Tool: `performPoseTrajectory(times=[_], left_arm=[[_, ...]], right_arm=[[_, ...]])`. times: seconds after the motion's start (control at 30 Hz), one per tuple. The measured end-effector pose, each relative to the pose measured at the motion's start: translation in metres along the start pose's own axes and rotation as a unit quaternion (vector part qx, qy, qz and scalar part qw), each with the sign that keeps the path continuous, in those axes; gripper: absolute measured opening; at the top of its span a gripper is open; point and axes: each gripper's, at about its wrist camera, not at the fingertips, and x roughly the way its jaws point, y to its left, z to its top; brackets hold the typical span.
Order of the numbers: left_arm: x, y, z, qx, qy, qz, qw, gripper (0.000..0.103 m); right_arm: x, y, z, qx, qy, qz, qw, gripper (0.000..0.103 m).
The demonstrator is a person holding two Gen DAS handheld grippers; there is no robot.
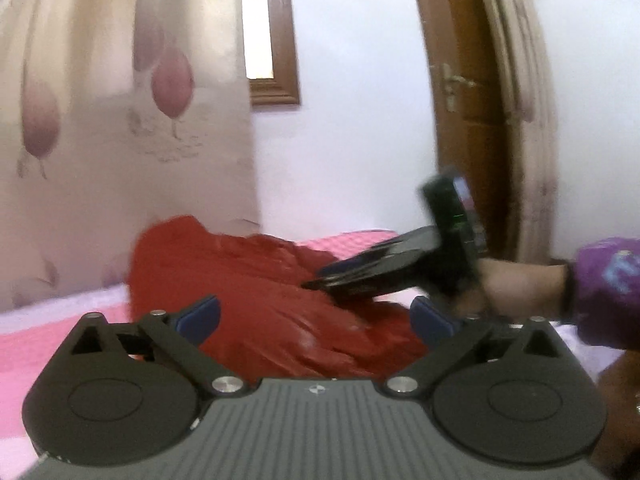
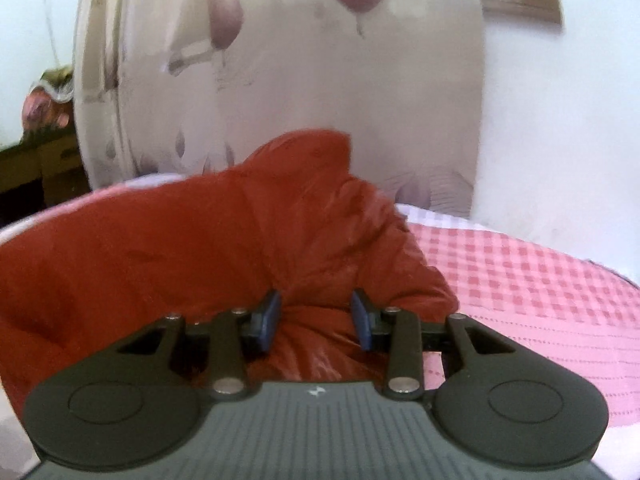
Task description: Fold large clothes
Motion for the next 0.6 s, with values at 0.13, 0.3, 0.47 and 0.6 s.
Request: performPoseTrajectory(times=[0.13,0.3,0.47,0.6], left_arm=[[0.001,0.001,0.007,0.025,0.008,0.027,0.9993,0.101],[0.005,0.004,0.005,0.022,0.022,0.042,0.9986,0.102],[0.007,0.013,-0.004,0.016,0.040,0.053,0.9976,0.102],[0.009,0.020,-0.007,0.010,0.051,0.061,0.9968,0.102]], right_arm=[[-0.025,0.003,0.002,0.023,-0.025,-0.003,0.999,0.040],[-0.059,0.009,-0.007,0.073,-0.045,-0.013,0.996,0.055],[-0.079,0.010,-0.023,0.155,-0.052,-0.008,0.986,0.069],[-0.079,0.019,-0.037,0.183,-0.031,-0.012,0.983,0.056]])
